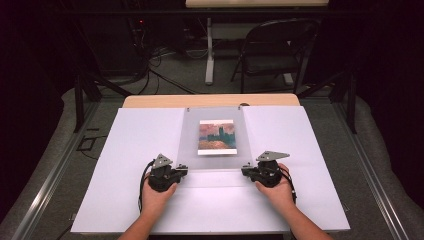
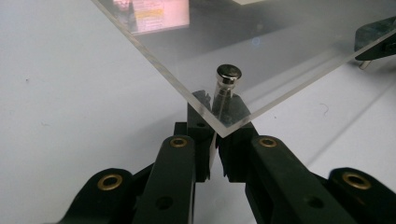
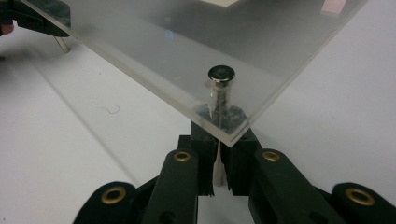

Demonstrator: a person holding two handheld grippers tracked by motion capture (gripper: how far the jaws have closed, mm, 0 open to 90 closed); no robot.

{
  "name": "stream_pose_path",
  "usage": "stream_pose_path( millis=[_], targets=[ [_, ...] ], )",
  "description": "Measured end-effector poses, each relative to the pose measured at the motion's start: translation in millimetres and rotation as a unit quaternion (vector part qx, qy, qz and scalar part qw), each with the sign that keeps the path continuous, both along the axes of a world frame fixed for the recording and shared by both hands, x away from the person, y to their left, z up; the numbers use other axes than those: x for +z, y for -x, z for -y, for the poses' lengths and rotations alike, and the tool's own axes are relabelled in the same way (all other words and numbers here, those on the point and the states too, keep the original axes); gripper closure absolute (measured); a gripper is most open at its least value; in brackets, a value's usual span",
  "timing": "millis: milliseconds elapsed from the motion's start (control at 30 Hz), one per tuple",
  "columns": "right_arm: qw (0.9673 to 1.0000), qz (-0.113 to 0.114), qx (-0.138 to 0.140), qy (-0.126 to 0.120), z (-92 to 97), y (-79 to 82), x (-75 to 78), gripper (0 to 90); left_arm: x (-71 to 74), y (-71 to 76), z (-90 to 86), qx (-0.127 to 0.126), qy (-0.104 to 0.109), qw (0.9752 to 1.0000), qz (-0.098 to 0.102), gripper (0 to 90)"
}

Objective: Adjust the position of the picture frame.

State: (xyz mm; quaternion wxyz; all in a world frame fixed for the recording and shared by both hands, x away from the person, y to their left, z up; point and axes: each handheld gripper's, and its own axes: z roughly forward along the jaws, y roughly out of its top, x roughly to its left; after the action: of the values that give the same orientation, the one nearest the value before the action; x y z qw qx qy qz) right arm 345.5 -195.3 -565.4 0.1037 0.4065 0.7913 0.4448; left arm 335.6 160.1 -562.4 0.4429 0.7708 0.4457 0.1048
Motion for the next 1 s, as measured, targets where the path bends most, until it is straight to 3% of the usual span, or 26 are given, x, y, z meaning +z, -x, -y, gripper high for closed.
stream_pose_path(
  millis=[133, 400, 633, 1000],
  targets=[
    [0.9999, -0.002, 0.002, -0.013, -0.4, 1.7, 0.8, 72.1, -0.9, 0.6, -0.3, -0.005, 0.007, 1.0000, -0.002, 74.9],
    [0.9998, 0.021, 0.006, 0.003, -6.1, 7.5, 3.9, 51.3, -0.5, 5.7, 2.2, -0.009, 0.004, 0.9999, 0.007, 50.2],
    [0.9993, 0.031, 0.011, 0.016, -6.0, 14.3, 7.1, 39.6, 0.3, 8.1, -0.8, -0.013, 0.009, 0.9998, 0.015, 36.2],
    [0.9983, 0.046, 0.006, 0.035, 4.1, 33.6, 15.9, 39.0, 6.8, 20.3, -9.6, -0.028, 0.010, 0.9995, 0.009, 35.9]
  ],
)
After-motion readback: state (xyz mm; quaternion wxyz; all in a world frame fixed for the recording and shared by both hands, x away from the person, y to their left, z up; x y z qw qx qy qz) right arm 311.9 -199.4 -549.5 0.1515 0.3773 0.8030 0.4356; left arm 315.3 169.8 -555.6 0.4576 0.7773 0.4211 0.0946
